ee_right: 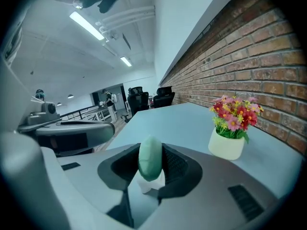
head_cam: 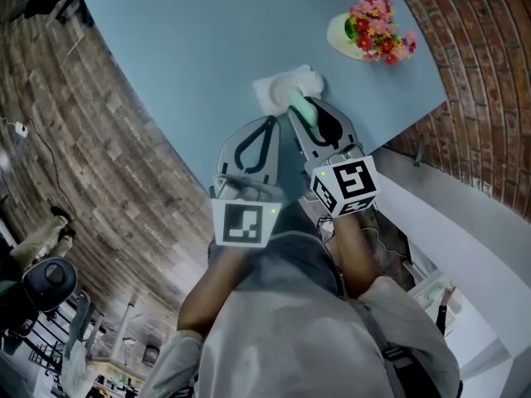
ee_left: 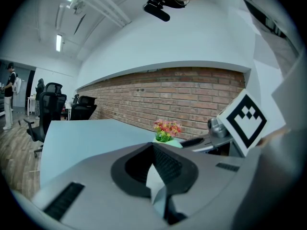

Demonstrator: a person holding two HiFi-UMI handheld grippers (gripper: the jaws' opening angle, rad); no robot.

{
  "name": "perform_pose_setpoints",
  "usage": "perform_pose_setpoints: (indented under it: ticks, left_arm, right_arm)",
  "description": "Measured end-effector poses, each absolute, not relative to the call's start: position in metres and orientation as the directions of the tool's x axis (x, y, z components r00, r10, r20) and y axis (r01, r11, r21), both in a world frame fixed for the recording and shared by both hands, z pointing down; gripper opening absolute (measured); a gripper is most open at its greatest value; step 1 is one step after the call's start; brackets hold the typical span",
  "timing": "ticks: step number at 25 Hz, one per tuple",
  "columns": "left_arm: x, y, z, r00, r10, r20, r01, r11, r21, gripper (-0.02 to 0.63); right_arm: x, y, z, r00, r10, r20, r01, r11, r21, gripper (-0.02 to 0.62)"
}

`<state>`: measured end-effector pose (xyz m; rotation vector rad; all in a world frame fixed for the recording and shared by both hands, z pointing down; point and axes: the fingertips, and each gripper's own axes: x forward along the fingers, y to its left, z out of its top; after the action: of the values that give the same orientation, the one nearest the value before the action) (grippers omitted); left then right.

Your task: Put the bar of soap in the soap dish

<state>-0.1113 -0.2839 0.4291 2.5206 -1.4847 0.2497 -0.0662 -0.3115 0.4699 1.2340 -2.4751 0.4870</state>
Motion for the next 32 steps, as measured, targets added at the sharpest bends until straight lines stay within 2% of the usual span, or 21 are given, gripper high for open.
perform_pose_setpoints:
  ticks: [11,32]
  left_arm:
    - [-0.119,-0.284,0.432,0.486,-0.839,0.245,-0.873,-0.478,0.095,0.003]
    - [-0.119,-0.295,0.432,0.493,-0.836,0.239,-0.868,-0.49,0.077,0.003]
  right_arm:
    - [-0.071,-0.325,0.494,-0.55,-0.674,0.494,-0.807,0.58,-0.108,0.13]
    - [-0.067,-0.338,0.535,-0.421,-0.631,0.652,-0.827,0.562,0.01,0.13]
